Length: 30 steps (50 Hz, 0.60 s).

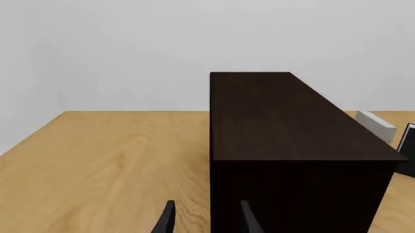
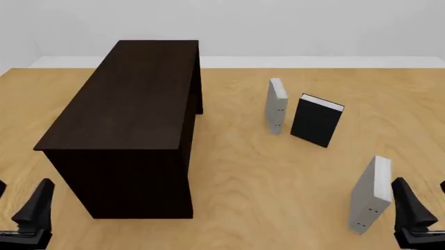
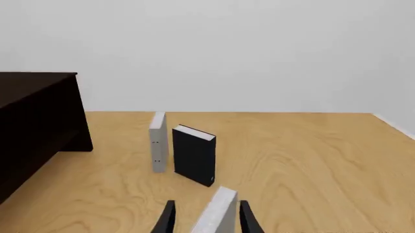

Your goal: Pick up the book on the right and place it under the cabinet shelf.

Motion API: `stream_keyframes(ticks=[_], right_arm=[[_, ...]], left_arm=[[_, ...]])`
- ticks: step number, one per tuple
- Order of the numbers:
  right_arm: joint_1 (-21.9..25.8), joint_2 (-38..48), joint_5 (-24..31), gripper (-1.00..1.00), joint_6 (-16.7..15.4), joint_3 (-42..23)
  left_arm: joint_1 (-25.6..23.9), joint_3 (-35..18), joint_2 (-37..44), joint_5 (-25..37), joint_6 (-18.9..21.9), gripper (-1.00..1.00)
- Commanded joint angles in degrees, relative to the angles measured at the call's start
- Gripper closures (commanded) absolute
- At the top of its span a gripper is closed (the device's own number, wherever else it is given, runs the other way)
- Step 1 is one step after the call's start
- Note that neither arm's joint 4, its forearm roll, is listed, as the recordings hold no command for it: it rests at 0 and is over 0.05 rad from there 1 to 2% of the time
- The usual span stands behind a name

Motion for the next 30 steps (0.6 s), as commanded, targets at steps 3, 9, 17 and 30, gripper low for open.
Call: stream_keyframes(ticks=[3, 9, 17, 30], right_arm=[[-1.7, 0.1, 2.0, -1.00, -0.8, -1.7], [-1.7, 0.8, 4.9, -1.00, 1.1, -4.5], [-2.0, 7.1, 7.5, -1.00, 2.1, -9.6], [-2.2, 26.0, 19.6, -1.00, 8.7, -24.9]], left_arm=[[0.0, -0.2, 0.3, 0.0, 0.1, -1.00], [0.0, -0.2, 0.1, 0.1, 0.1, -1.00], [0.0, -0.2, 0.0, 0.3, 0.2, -1.00], [0.0, -0.2, 0.0, 0.2, 0.2, -1.00]])
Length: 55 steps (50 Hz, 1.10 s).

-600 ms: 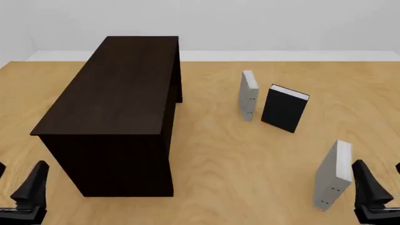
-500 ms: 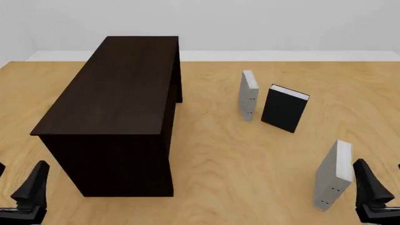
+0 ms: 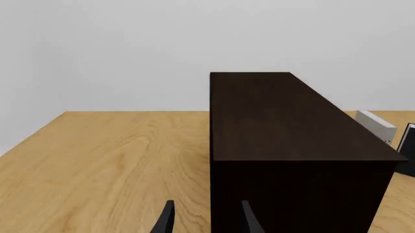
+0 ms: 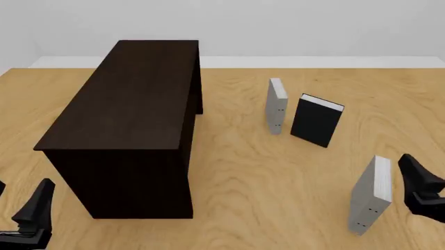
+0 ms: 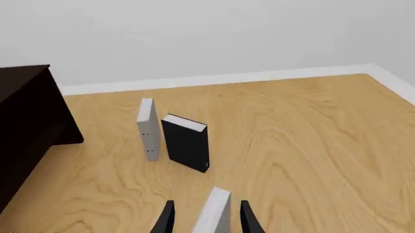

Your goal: Pick up the book on the right and place it under the cabinet shelf.

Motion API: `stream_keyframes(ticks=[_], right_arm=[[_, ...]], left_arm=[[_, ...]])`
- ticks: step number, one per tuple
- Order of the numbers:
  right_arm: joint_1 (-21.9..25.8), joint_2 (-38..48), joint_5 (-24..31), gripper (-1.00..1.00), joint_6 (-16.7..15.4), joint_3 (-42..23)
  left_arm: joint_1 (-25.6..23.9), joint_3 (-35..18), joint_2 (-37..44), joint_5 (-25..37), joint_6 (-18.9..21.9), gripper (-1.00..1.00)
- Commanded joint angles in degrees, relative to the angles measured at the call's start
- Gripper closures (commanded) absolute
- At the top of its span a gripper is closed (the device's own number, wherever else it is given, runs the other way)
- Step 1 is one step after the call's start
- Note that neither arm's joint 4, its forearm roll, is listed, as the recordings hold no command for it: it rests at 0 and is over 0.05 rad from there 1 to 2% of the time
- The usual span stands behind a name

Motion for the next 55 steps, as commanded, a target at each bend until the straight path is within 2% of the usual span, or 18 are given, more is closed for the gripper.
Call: stream_keyframes(ticks=[1, 4, 8, 10, 14, 18, 19, 21, 25, 26, 29, 30, 33, 34, 43, 55], right_arm=[[0.4, 12.2, 12.1, -1.00, 5.8, -13.0], [-2.1, 15.0, 16.9, -1.00, 3.6, -18.1], [-3.8, 18.0, 23.1, -1.00, 2.9, -24.0], [-5.3, 20.3, 25.5, -1.00, 4.4, -26.0], [-4.2, 20.9, 31.0, -1.00, 4.4, -31.4], [-5.0, 23.8, 33.6, -1.00, 3.6, -33.8], [-4.8, 25.1, 34.1, -1.00, 4.2, -33.5], [-3.4, 25.6, 34.5, -1.00, 6.2, -33.9], [-3.9, 28.2, 34.6, -1.00, 5.2, -33.5], [-3.1, 28.4, 34.6, -1.00, 6.0, -33.4], [-2.6, 29.0, 35.0, -1.00, 6.1, -33.7], [-3.2, 29.4, 35.0, -1.00, 5.1, -33.8], [-2.3, 29.9, 34.8, -1.00, 6.0, -33.2], [-3.1, 30.3, 34.5, -1.00, 4.5, -33.2], [-3.4, 32.4, 31.4, -1.00, 3.9, -30.2], [-3.2, 35.3, 26.8, -1.00, 4.6, -26.2]], left_arm=[[0.0, 0.0, 0.0, 0.0, 0.0, -1.00], [0.0, 0.1, 0.0, 0.0, 0.0, -1.00], [0.0, 0.1, 0.0, 0.0, 0.0, -1.00], [0.0, 0.1, 0.0, -0.1, 0.0, -1.00], [0.0, 0.1, 0.0, -0.1, 0.0, -1.00], [0.0, 0.1, 0.0, 0.0, 0.0, -1.00], [0.0, 0.1, 0.0, 0.0, 0.0, -1.00], [0.0, 0.1, -0.1, 0.0, 0.0, -1.00], [0.0, 0.1, -0.1, 0.0, 0.0, -1.00], [0.0, 0.1, -0.1, 0.0, 0.0, -1.00], [0.0, 0.1, -0.1, 0.0, 0.0, -1.00], [0.0, 0.1, -0.1, 0.0, 0.0, -1.00], [0.0, 0.1, -0.1, 0.0, 0.0, -1.00], [0.0, 0.1, -0.1, 0.0, 0.0, -1.00], [0.0, 0.1, -0.1, 0.0, 0.0, -1.00], [0.0, 0.1, -0.1, 0.0, 0.0, -1.00]])
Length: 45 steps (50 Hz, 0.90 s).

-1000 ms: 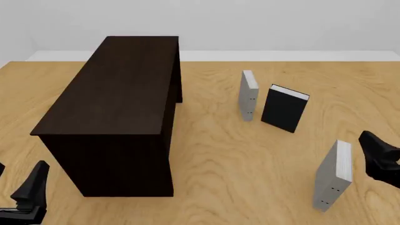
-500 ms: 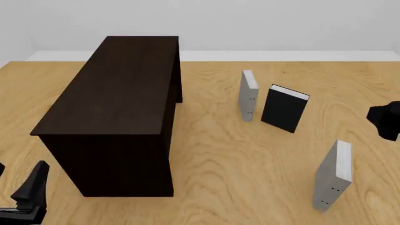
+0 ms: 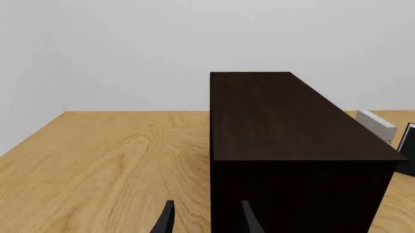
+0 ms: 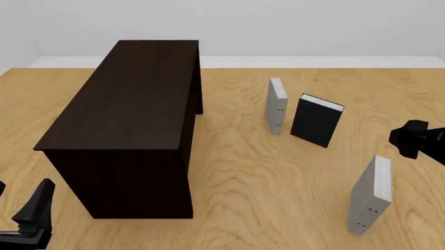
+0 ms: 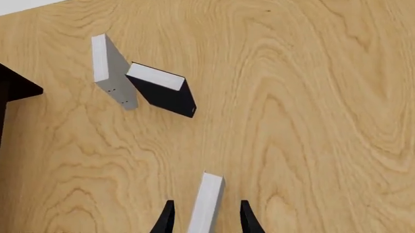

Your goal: Pick up the book on the right and place it under the cabinet shelf.

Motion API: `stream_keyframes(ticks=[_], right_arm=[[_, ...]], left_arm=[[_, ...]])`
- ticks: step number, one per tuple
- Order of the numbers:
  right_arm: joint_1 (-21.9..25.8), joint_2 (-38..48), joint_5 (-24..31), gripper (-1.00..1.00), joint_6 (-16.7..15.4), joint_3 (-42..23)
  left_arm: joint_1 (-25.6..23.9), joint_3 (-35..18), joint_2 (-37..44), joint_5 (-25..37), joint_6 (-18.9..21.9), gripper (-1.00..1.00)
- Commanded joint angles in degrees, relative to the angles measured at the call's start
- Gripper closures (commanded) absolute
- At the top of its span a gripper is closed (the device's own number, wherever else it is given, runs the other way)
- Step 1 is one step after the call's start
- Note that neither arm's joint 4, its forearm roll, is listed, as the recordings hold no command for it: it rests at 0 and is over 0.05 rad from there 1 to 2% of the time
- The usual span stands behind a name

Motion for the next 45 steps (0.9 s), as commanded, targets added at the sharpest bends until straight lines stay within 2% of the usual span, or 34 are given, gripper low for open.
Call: stream_keyframes(ticks=[1, 10, 18, 45], right_arm=[[0.1, 2.8, -3.6, -1.00, 0.2, 3.7], [0.9, 5.2, -6.5, -1.00, 0.8, 5.0], [2.3, 7.5, -11.4, -1.00, 2.3, 8.7], [1.9, 12.3, -21.6, -1.00, 4.6, 17.2]], left_arm=[[0.0, 0.0, 0.0, 0.0, 0.0, -1.00], [0.0, 0.0, 0.0, -0.1, 0.0, -1.00], [0.1, 0.0, 0.0, 0.0, 0.0, -1.00], [0.1, 0.0, 0.0, 0.0, 0.0, -1.00]])
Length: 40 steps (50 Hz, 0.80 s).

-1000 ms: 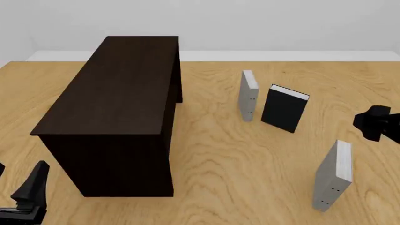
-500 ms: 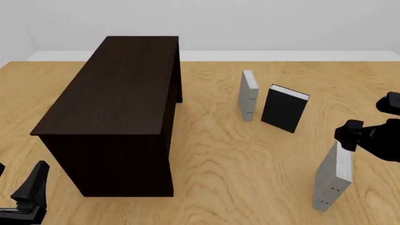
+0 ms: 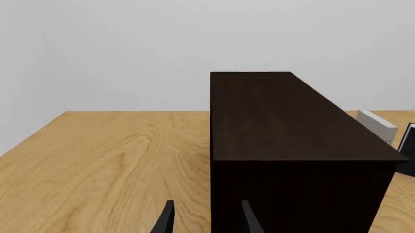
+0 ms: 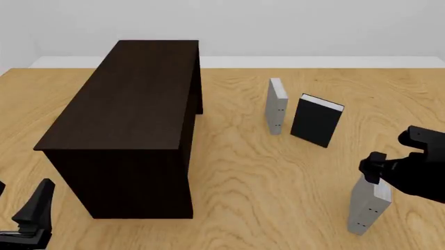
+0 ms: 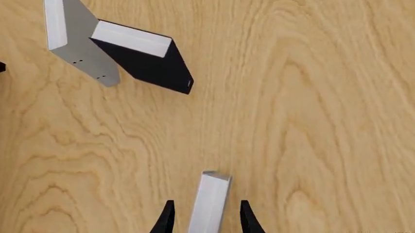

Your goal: Pick up the book on the right and place it under the cabinet shelf.

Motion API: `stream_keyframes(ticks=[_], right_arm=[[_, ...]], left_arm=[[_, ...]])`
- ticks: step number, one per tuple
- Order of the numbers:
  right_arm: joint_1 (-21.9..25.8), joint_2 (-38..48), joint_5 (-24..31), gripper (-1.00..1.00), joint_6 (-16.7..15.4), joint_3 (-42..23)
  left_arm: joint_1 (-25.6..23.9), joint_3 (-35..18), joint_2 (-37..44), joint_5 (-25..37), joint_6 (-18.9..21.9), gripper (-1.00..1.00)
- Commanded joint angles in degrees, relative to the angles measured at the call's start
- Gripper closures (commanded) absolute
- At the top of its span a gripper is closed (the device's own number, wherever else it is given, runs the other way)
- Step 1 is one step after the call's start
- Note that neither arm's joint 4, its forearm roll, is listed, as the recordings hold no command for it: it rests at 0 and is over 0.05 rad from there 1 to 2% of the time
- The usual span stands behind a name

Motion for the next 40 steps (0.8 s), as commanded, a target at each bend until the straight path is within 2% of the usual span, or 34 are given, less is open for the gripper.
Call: stream_keyframes(ticks=[1, 15, 16, 27, 40], right_arm=[[0.1, 2.5, -4.7, -1.00, 1.3, 3.6], [-0.8, 5.4, -8.2, -1.00, 1.3, 5.3], [-0.6, 4.6, -7.6, 1.00, 1.0, 5.1], [-0.6, 2.1, -4.2, 1.00, 0.4, 3.3], [2.6, -7.5, 6.3, 1.00, -0.8, -2.9]], left_arm=[[0.0, 0.0, 0.0, 0.0, 0.0, -1.00], [0.0, 0.0, 0.1, -0.1, 0.0, -1.00], [0.0, 0.0, 0.1, -0.1, 0.0, -1.00], [0.0, -0.1, 0.0, 0.0, 0.0, -1.00], [0.0, -0.1, 0.0, 0.0, 0.0, -1.00]])
